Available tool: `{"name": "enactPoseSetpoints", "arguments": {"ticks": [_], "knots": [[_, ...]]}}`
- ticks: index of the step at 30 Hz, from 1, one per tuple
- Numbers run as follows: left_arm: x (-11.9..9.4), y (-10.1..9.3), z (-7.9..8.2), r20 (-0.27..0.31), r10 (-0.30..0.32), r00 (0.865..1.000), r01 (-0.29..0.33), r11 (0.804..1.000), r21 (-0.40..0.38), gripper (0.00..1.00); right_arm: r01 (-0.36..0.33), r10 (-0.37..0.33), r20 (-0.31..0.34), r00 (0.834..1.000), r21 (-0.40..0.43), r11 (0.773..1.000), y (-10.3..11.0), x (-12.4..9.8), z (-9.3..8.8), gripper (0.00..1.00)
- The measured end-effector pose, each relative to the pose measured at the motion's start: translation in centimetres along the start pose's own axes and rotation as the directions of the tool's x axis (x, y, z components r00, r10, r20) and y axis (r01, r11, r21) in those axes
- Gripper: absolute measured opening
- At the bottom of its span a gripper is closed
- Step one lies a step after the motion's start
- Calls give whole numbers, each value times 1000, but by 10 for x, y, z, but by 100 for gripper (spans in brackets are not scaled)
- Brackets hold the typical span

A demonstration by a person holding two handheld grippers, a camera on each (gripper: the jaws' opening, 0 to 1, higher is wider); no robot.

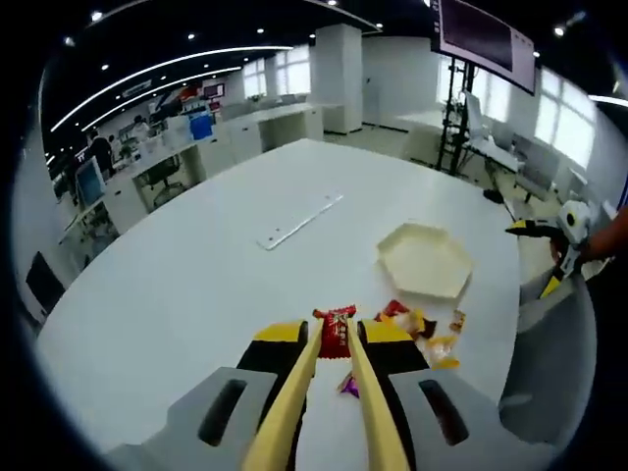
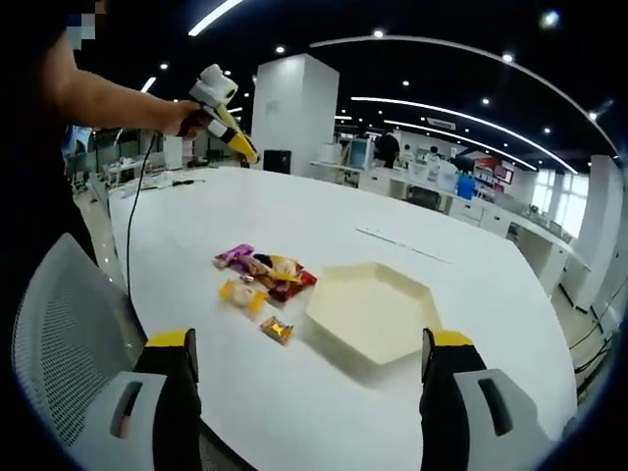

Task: Place the target food into the container with the food tongs after gripping and lifting it, then release it inside without dropping or visibly crushing the food.

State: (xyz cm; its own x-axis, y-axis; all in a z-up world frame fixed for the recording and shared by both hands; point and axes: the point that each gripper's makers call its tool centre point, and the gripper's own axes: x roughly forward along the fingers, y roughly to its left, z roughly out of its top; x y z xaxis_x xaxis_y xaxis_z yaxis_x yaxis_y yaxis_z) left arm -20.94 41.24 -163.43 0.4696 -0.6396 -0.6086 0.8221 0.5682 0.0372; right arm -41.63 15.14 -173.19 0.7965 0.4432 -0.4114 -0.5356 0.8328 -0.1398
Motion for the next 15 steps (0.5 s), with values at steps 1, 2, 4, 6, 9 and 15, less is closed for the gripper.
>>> {"name": "enactPoseSetpoints", "arguments": {"ticks": [1, 2, 4, 6, 9, 15], "knots": [[0, -2, 0, -6, -10, 1000, 10, 1000, 10, 16, 3, -3, 3, 1000, 1, 1000, -1, 0, 0, 93], [1, -2, -1, -9, -13, 1000, 13, 1000, 20, 16, 7, -7, 5, 1000, 4, 1000, -1, -1, 1, 93], [3, 0, -2, -20, -13, 1000, 14, 999, 29, 16, 17, -17, 9, 1000, 6, 1000, -3, -2, 1, 93], [5, 0, -1, -15, -20, 1000, 21, 1000, 21, 16, 24, -24, 10, 1000, 6, 1000, -4, -2, 2, 92], [10, -3, 4, -9, -26, 1000, 27, 999, 20, 16, 30, -30, 8, 1000, 10, 1000, -5, -3, 1, 92], [25, -20, 19, -17, -89, 996, 90, 992, 85, 16, 30, -30, 4, 1000, 14, 999, -4, -2, 0, 92]]}}
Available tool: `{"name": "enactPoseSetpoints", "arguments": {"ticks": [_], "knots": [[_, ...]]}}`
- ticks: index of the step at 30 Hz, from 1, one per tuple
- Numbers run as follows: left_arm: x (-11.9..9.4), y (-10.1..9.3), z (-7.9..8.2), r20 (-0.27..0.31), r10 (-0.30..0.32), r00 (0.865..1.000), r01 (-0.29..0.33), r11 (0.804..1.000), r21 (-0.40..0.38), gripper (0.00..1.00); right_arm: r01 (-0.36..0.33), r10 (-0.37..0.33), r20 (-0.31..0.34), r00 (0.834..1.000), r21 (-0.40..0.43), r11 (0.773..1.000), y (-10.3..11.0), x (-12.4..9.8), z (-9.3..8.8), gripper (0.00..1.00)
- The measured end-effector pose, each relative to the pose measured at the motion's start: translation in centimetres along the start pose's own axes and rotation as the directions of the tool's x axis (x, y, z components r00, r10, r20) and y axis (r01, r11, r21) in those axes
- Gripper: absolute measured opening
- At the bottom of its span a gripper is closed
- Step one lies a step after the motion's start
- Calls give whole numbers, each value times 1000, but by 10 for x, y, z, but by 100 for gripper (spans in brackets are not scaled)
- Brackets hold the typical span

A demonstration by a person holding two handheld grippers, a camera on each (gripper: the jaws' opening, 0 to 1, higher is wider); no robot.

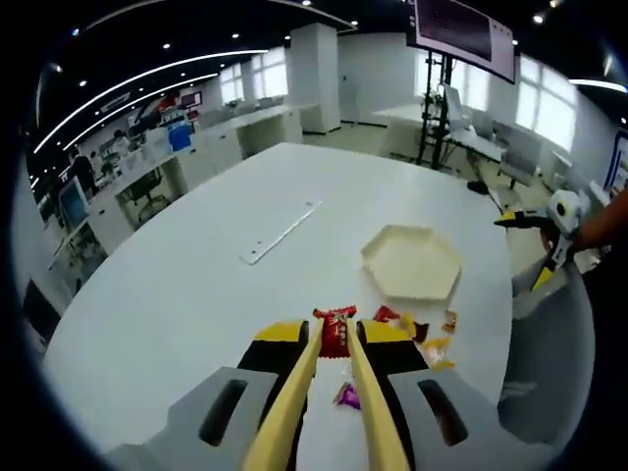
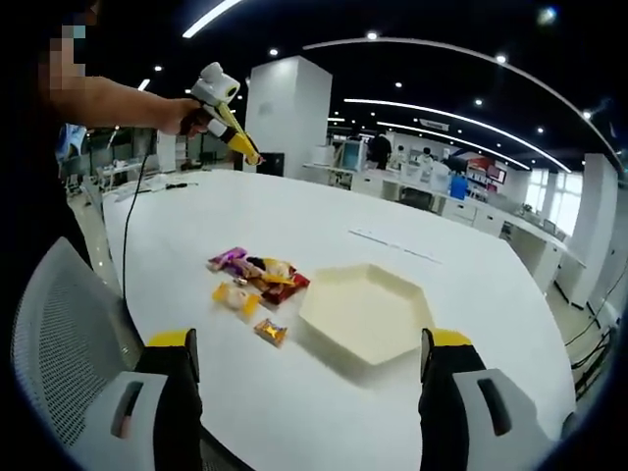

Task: Place the target food into the container with the food tongs after gripping and lifting it, then release it inside without dropping or visibly crushing the food.

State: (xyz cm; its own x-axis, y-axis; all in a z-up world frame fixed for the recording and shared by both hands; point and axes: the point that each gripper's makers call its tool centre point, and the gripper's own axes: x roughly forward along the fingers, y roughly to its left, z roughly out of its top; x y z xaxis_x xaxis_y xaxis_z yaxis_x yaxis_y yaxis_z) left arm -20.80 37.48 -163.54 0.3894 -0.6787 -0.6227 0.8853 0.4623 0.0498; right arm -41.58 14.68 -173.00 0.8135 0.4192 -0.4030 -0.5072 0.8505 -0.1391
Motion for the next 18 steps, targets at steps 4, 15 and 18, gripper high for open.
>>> {"name": "enactPoseSetpoints", "arguments": {"ticks": [4, 15, 18], "knots": [[13, -11, 11, -6, -39, 999, 39, 999, 32, 15, 11, -11, 0, 1000, -3, 1000, -2, 0, 0, 91], [50, -53, 42, 14, -116, 993, 114, 989, 96, 16, 3, -3, -4, 1000, 5, 1000, -1, 0, -1, 91], [66, -69, 53, 13, -145, 989, 142, 982, 123, 16, 2, -2, 0, 1000, 2, 1000, -1, -1, 0, 91]]}}
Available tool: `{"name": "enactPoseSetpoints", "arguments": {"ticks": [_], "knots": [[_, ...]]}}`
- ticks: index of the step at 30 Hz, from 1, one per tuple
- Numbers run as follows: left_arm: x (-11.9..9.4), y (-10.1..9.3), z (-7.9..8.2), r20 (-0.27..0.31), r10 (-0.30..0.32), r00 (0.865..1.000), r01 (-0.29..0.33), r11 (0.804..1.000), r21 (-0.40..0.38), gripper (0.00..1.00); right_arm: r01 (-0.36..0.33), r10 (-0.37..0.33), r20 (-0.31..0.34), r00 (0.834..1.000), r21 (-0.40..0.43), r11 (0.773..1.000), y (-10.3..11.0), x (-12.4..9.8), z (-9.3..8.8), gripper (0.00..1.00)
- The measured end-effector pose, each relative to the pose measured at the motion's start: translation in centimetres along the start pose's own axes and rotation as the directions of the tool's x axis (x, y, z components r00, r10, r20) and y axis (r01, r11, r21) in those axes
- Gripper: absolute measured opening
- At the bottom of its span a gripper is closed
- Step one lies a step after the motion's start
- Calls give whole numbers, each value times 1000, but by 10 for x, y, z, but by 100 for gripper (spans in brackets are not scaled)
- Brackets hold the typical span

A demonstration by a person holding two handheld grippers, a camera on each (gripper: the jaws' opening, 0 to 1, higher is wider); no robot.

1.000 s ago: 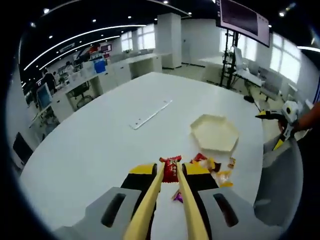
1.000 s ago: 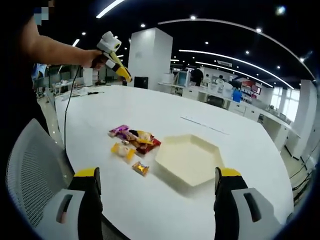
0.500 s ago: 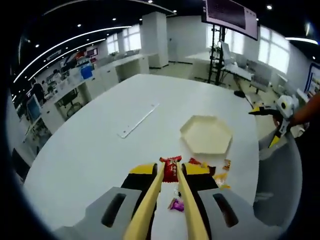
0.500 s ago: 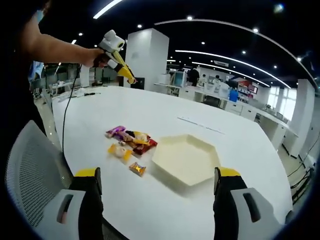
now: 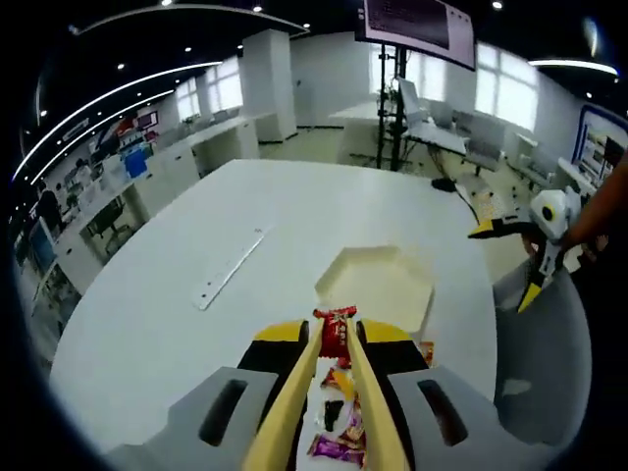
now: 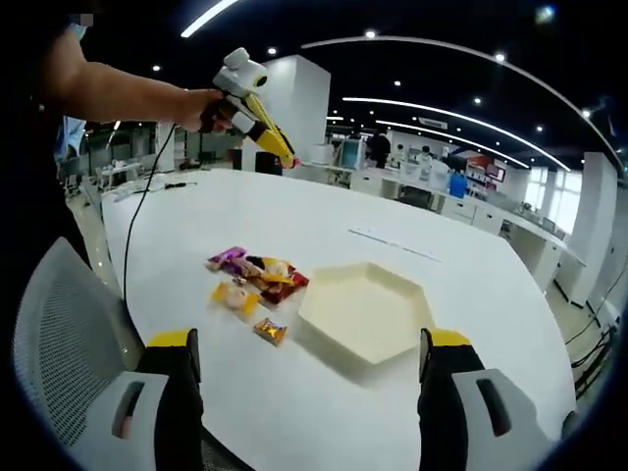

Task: Place the target food into the container with the food tongs after gripping and lifting it, then release it inside without dropping or visibly crushing the food.

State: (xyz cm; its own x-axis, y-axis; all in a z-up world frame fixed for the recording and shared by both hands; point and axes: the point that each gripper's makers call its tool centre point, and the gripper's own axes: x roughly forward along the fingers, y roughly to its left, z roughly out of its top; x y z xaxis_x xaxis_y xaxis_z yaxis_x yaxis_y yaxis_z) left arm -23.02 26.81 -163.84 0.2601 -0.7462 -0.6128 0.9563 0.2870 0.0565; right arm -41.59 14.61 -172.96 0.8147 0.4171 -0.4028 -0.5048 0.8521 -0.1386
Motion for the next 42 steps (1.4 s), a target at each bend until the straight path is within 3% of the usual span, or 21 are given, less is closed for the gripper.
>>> {"name": "enactPoseSetpoints", "arguments": {"ticks": [12, 20, 27, 42], "knots": [[68, -39, 31, -16, -82, 996, 83, 995, 60, 15, 0, 0, 4, 1000, -17, 1000, 0, -1, 1, 90], [94, -62, 34, -25, -140, 990, 141, 985, 94, 17, 13, -12, 10, 1000, -11, 1000, -3, -2, 1, 89], [96, -70, 36, -26, -161, 987, 163, 979, 124, 19, 2, -2, 8, 1000, -13, 1000, -2, -1, 1, 89], [77, -71, 37, 24, -143, 989, 138, 980, 141, 23, -7, 7, 5, 1000, -12, 1000, 0, -1, 0, 89]]}}
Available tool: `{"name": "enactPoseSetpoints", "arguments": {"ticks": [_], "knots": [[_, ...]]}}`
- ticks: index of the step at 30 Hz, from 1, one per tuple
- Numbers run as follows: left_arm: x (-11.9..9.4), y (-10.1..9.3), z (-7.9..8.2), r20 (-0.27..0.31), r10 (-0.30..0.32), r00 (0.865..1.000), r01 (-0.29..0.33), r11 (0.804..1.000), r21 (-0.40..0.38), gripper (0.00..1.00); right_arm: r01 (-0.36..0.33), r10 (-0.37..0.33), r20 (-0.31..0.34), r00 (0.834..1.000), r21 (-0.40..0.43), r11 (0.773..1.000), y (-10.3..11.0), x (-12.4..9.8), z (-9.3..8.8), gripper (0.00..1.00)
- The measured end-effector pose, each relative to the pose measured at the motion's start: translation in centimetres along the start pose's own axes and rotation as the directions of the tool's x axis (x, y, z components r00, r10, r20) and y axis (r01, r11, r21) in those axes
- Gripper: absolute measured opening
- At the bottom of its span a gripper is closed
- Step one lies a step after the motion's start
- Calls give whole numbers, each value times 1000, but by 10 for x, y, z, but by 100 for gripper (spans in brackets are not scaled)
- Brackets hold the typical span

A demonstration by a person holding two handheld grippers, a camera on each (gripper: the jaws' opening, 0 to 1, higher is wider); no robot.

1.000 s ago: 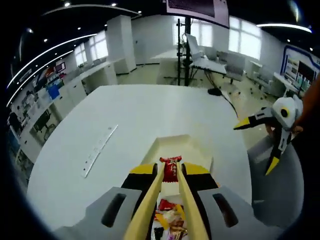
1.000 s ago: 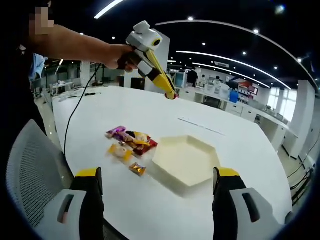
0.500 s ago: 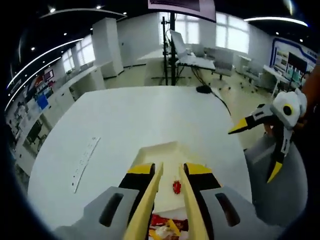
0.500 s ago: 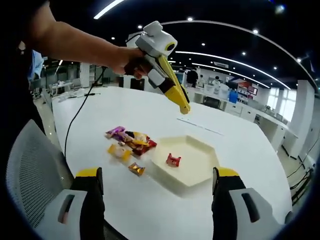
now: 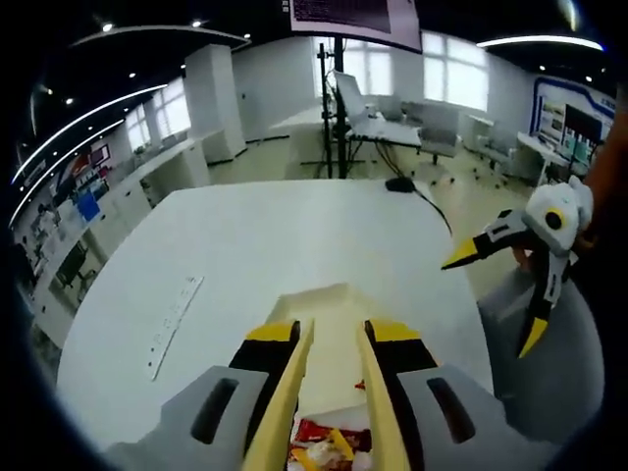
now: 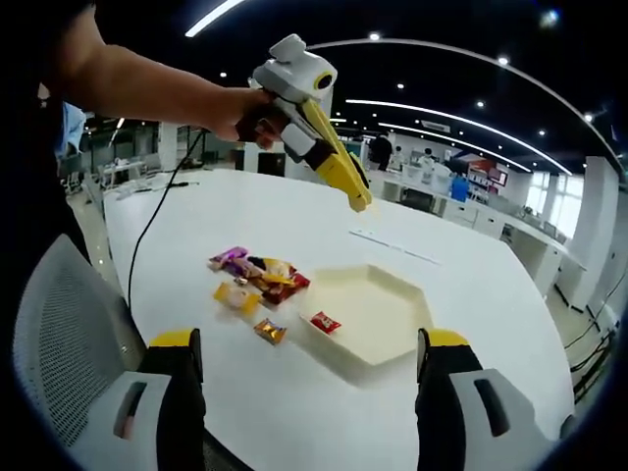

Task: Place the target food into the container with the food tongs after gripping and lifting it, then release it inside without dropping or visibly crushing the food.

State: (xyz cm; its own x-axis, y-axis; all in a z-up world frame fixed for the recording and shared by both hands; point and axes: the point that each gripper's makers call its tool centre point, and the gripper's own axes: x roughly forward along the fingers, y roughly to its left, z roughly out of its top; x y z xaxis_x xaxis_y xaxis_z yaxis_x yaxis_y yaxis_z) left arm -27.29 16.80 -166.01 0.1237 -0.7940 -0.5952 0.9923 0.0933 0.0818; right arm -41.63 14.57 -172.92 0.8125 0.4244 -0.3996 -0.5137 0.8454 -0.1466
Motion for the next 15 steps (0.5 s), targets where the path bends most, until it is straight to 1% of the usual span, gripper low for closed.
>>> {"name": "enactPoseSetpoints", "arguments": {"ticks": [4, 6, 8, 9, 13, 15], "knots": [[-5, -4, -8, 6, 5, 1000, -5, 1000, 6, 23, 0, 0, 3, 1000, -1, 1000, 0, 0, 1, 89], [-8, -5, -14, 11, 20, 1000, -20, 1000, 14, 24, 3, -3, 6, 1000, 1, 1000, -1, 0, 1, 89], [-9, -7, -18, 23, 16, 1000, -16, 1000, -3, 24, 7, -7, 8, 1000, 2, 1000, -2, -1, 2, 90], [-10, -9, -22, 22, 28, 999, -28, 1000, 1, 24, 7, -7, 9, 1000, 3, 1000, -2, -1, 2, 90], [-14, -16, -36, 21, 40, 999, -40, 999, 1, 24, 3, -3, 20, 1000, 2, 1000, -1, 0, 4, 92], [-19, -22, -38, 53, 36, 998, -34, 999, -35, 24, 0, 0, 27, 1000, 3, 1000, 0, 0, 5, 93]]}}
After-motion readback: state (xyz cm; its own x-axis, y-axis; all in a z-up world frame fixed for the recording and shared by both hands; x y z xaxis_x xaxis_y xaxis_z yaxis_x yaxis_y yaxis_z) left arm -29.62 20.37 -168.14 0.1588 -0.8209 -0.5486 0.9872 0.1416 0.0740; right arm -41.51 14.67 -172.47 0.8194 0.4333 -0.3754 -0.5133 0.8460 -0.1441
